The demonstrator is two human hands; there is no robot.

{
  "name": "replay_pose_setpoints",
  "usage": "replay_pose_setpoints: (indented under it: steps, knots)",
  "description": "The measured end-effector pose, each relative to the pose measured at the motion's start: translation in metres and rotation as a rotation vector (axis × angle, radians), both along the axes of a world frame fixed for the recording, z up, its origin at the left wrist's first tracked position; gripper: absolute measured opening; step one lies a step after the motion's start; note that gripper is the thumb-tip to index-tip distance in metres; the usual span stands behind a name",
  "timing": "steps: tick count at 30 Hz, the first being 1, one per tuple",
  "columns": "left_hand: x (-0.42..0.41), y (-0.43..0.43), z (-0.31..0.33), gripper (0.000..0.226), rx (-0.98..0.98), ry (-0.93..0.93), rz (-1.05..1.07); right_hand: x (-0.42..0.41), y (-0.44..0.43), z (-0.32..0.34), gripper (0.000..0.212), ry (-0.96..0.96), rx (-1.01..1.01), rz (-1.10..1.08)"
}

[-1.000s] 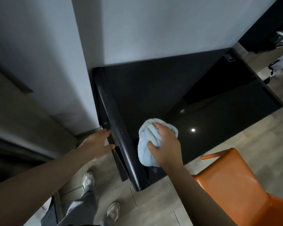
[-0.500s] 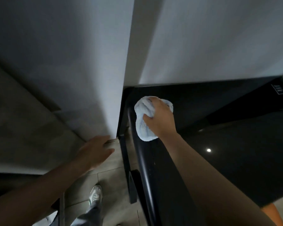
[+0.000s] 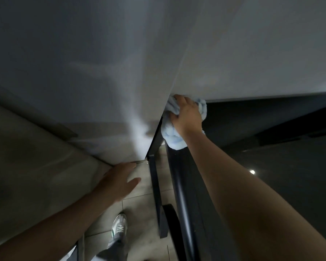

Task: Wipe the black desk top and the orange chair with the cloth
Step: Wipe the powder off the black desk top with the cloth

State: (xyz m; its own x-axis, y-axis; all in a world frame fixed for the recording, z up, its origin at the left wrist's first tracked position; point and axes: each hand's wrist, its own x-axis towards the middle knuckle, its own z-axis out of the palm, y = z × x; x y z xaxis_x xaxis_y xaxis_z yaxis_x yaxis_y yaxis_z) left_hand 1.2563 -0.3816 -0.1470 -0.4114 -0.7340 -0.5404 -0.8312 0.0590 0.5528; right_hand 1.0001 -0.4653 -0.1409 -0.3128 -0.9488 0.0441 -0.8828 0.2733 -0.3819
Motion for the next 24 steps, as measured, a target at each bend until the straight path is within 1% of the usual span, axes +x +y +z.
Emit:
replay_pose_setpoints:
  steps: [1, 3, 4, 6, 8, 10, 12, 15, 20, 22, 24]
  knots:
    - [0.0, -0.001, -0.001, 0.081, 0.01, -0.004, -0.004, 0.002, -0.002, -0.002, 0.037, 0.003, 0.005, -0.003]
    - [-0.001, -0.002, 0.001, 0.067, 0.027, -0.028, -0.031, 0.003, -0.004, -0.007, 0.037, 0.006, 0.012, -0.009]
    - [-0.002, -0.003, 0.001, 0.064, 0.028, -0.031, -0.043, 0.004, -0.005, -0.008, 0.039, 0.011, 0.018, -0.001]
    - [-0.004, -0.004, 0.001, 0.068, 0.043, -0.029, -0.044, 0.007, -0.005, -0.007, 0.044, 0.024, 0.065, -0.004]
    - [-0.004, -0.004, -0.001, 0.058, 0.051, -0.028, -0.044, 0.008, -0.004, -0.009, 0.043, 0.007, 0.129, -0.015]
    - [-0.004, -0.004, -0.004, 0.051, 0.021, -0.03, -0.053, 0.008, -0.002, -0.012, 0.052, 0.023, 0.127, 0.011]
    - [-0.002, -0.003, -0.007, 0.051, 0.004, -0.022, -0.049, 0.006, 0.002, -0.018, 0.057, 0.063, 0.124, 0.04]
    - [-0.001, 0.002, -0.01, 0.051, 0.007, -0.013, -0.038, 0.007, 0.014, -0.019, 0.054, 0.096, 0.13, 0.059]
    - [0.005, 0.017, -0.016, 0.055, 0.008, -0.015, -0.035, 0.013, 0.041, -0.013, 0.048, 0.086, 0.146, 0.067]
    - [0.008, 0.022, -0.017, 0.056, 0.009, -0.004, -0.019, 0.016, 0.054, -0.012, 0.042, 0.082, 0.135, 0.071]
    - [0.01, 0.028, -0.018, 0.056, -0.008, -0.006, -0.024, 0.02, 0.069, -0.01, 0.042, 0.066, 0.12, 0.068]
